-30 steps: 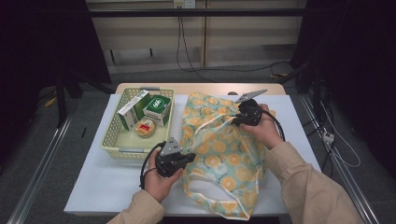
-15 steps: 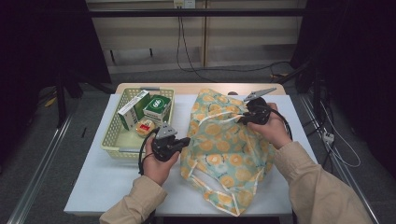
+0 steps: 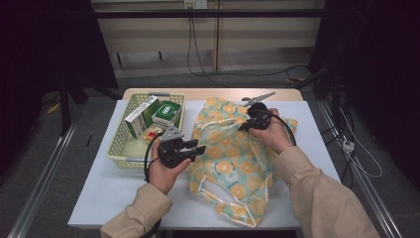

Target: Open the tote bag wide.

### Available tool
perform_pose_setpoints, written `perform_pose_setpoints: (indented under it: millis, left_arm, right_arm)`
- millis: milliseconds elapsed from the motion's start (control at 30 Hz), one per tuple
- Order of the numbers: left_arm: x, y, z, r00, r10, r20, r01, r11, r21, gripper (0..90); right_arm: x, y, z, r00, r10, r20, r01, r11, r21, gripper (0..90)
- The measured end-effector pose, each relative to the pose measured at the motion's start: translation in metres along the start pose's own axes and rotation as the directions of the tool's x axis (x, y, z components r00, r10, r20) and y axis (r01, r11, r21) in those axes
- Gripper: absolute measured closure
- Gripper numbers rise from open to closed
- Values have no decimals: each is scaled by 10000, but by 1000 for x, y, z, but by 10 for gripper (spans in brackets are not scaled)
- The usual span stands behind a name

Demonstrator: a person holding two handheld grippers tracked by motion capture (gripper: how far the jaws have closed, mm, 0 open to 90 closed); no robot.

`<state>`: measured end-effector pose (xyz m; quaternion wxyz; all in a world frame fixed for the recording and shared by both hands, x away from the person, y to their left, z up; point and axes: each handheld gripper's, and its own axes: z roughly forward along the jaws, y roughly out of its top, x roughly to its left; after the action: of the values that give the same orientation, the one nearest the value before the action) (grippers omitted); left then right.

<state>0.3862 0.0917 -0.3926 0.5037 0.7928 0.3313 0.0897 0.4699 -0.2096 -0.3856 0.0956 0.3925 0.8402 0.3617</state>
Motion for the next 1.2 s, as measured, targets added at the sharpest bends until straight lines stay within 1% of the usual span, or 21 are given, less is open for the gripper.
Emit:
perform_pose_setpoints:
  millis: [33, 100, 133, 167, 200, 233, 300, 367, 400, 467, 533, 567, 633, 733, 867, 900, 1000, 1067, 1100, 1133, 1200]
  left_arm:
    - [1, 1, -1, 10000, -18, -47, 18, 10000, 16, 499]
    - [3, 2, -3, 9999, -88, -100, 88, 10000, 0, 461]
    - [4, 3, -4, 9997, -191, -150, 191, 9998, -26, 439]
    - [6, 3, -4, 9994, -327, -115, 327, 9995, -24, 402]
    - [7, 4, -5, 9995, -325, -60, 325, 9995, 30, 376]
    - [8, 4, -6, 9995, -315, -10, 315, 9995, -16, 374]
    - [8, 7, -9, 9998, -221, 31, 220, 9997, 50, 329]
    - [8, 9, -11, 9994, -302, 159, 302, 9995, 17, 272]
    - [9, 11, -12, 9991, -353, 250, 356, 9993, -96, 246]
    - [10, 14, -16, 9995, -153, 281, 156, 9998, -105, 210]
    - [12, 18, -20, 9994, -45, 345, 51, 9999, -162, 176]
    - [13, 19, -23, 9991, -56, 417, 65, 9998, -208, 166]
    - [17, 23, -28, 9989, 52, 469, -38, 9996, -286, 153]
    - [22, 28, -35, 9988, 111, 480, -100, 9997, -229, 116]
    - [31, 31, -43, 9983, 276, 519, -265, 9994, -221, 92]
    - [33, 32, -45, 9979, 297, 570, -284, 9993, -230, 88]
    - [41, 32, -51, 9985, 312, 454, -302, 9993, -214, 75]
    - [48, 32, -54, 9986, 249, 464, -238, 9994, -241, 66]
    - [50, 31, -56, 9987, 269, 422, -263, 9995, -168, 60]
    - [53, 31, -58, 9986, 386, 370, -380, 9991, -168, 52]
    - [59, 30, -60, 9984, 359, 436, -352, 9992, -185, 52]
  right_arm:
    - [1, 1, 1, 10000, -44, -6, 44, 10000, 43, 889]
    - [5, 3, 4, 9999, -107, -74, 107, 9999, 94, 889]
    - [6, 4, 5, 9999, -147, -90, 148, 9998, 107, 889]
    - [7, 5, 5, 9999, -149, -88, 150, 9998, 143, 888]
    - [8, 5, 6, 9998, -169, -91, 170, 9997, 153, 889]
    - [8, 6, 7, 9998, -159, -88, 160, 9997, 176, 889]
    - [9, 8, 7, 9999, -160, -54, 161, 9997, 194, 889]
    - [9, 9, 8, 9999, -165, -28, 165, 9996, 242, 889]
    - [9, 9, 9, 9999, -165, -21, 165, 9995, 257, 889]
    - [8, 10, 10, 9999, -167, -27, 168, 9996, 237, 889]
    - [8, 10, 10, 9999, -170, -29, 171, 9995, 273, 889]
    - [8, 10, 10, 9999, -154, -38, 155, 9995, 267, 889]
    - [8, 10, 10, 9999, -162, -59, 164, 9996, 246, 889]
    - [7, 10, 10, 9999, -146, -56, 147, 9997, 190, 889]
    - [7, 10, 9, 9999, -146, -54, 147, 9997, 189, 889]
    - [7, 10, 9, 9999, -148, -47, 148, 9997, 186, 889]
    - [6, 10, 8, 9999, -131, -55, 132, 9998, 158, 889]
    - [6, 10, 8, 9999, -136, -45, 137, 9998, 174, 889]
    - [6, 10, 8, 9999, -130, -34, 130, 9997, 183, 889]
    - [6, 10, 7, 9999, -112, -20, 112, 9998, 167, 889]
    - [5, 10, 7, 9999, -123, -23, 124, 9998, 168, 889]
